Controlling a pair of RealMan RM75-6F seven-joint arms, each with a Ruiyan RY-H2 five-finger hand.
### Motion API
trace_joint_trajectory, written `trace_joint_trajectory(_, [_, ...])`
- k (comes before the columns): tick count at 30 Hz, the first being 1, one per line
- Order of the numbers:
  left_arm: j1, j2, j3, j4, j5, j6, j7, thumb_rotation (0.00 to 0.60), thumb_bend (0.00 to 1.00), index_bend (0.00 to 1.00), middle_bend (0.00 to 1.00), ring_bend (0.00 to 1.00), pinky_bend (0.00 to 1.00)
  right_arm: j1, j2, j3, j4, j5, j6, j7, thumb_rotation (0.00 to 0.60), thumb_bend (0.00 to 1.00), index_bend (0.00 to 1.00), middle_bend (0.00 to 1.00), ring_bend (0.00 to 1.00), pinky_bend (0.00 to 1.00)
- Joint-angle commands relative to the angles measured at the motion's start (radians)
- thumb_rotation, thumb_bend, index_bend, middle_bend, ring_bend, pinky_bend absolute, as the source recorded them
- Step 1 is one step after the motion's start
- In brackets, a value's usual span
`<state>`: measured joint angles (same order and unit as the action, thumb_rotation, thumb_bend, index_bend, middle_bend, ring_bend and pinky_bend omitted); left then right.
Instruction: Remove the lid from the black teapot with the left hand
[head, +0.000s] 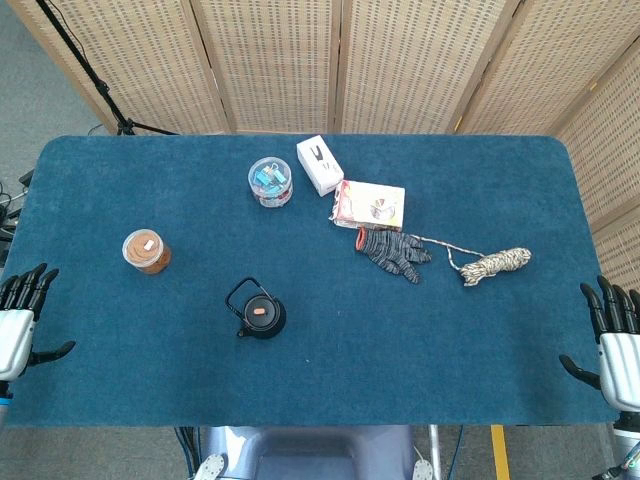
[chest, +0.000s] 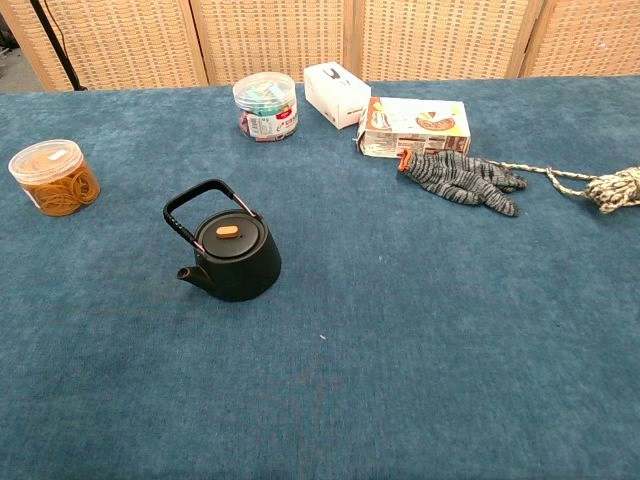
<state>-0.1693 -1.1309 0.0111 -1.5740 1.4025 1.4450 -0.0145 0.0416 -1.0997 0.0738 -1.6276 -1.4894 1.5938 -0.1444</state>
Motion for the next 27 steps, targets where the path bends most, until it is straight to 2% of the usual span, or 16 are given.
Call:
trace_joint_trajectory(1, [0.005,-0.002,0.001,0.001,0.01,-0.001,0.001,0.6,0.0,0.0,0.0,0.0,0.0,-0.003,0.002,0.0,-0.001,-0.004,0.001,0.008,0.6,0.0,0.0,0.0,0.0,0.0])
trace_joint_trajectory(8, [-0.01,0.015,0.0,-0.044,0.074,-0.015,-0.048,0.6,0.0,0.0,0.0,0.0,0.0,-0.005,0.005,-0.003,-0.006,-0.014,-0.006,0.021,0.6,0.0,0.0,0.0,0.0,0.0])
trace_joint_trajectory(12, [-0.083,0.029,-0.023,-0.124,0.12,-0.091,-0.057,0.6,0.0,0.0,0.0,0.0,0.0,-0.003,0.009,0.0,-0.01,-0.015,-0.011,0.03,0.6,0.0,0.0,0.0,0.0,0.0])
trace_joint_trajectory(14, [-0.132,0.026,-0.044,-0.161,0.118,-0.152,-0.038,0.6,0.0,0.04,0.0,0.0,0.0,-0.003,0.011,0.002,-0.01,-0.013,-0.013,0.037,0.6,0.0,0.0,0.0,0.0,0.0])
trace_joint_trajectory(15, [-0.161,0.012,-0.062,-0.177,0.113,-0.181,-0.012,0.6,0.0,0.06,0.0,0.0,0.0,-0.003,0.013,0.003,-0.01,-0.011,-0.015,0.043,0.6,0.0,0.0,0.0,0.0,0.0])
trace_joint_trajectory(18, [-0.22,-0.067,-0.12,-0.205,0.059,-0.221,0.105,0.6,0.05,0.24,0.0,0.0,0.0,-0.004,0.019,0.008,-0.008,-0.001,-0.021,0.063,0.6,0.0,0.0,0.0,0.0,0.0])
trace_joint_trajectory(20, [-0.254,-0.133,-0.152,-0.218,0.002,-0.244,0.203,0.6,0.11,0.33,0.0,0.0,0.0,-0.005,0.024,0.01,-0.007,0.005,-0.024,0.081,0.6,0.0,0.0,0.0,0.0,0.0])
trace_joint_trajectory(23, [-0.307,-0.233,-0.187,-0.234,-0.108,-0.278,0.372,0.6,0.19,0.38,0.0,0.0,0.0,-0.008,0.035,0.016,-0.003,0.013,-0.025,0.113,0.6,0.0,0.0,0.0,0.0,0.0])
trace_joint_trajectory(27, [-0.357,-0.338,-0.214,-0.262,-0.27,-0.279,0.575,0.6,0.23,0.38,0.0,0.0,0.0,-0.011,0.046,0.019,0.0,0.015,-0.026,0.145,0.6,0.0,0.0,0.0,0.0,0.0])
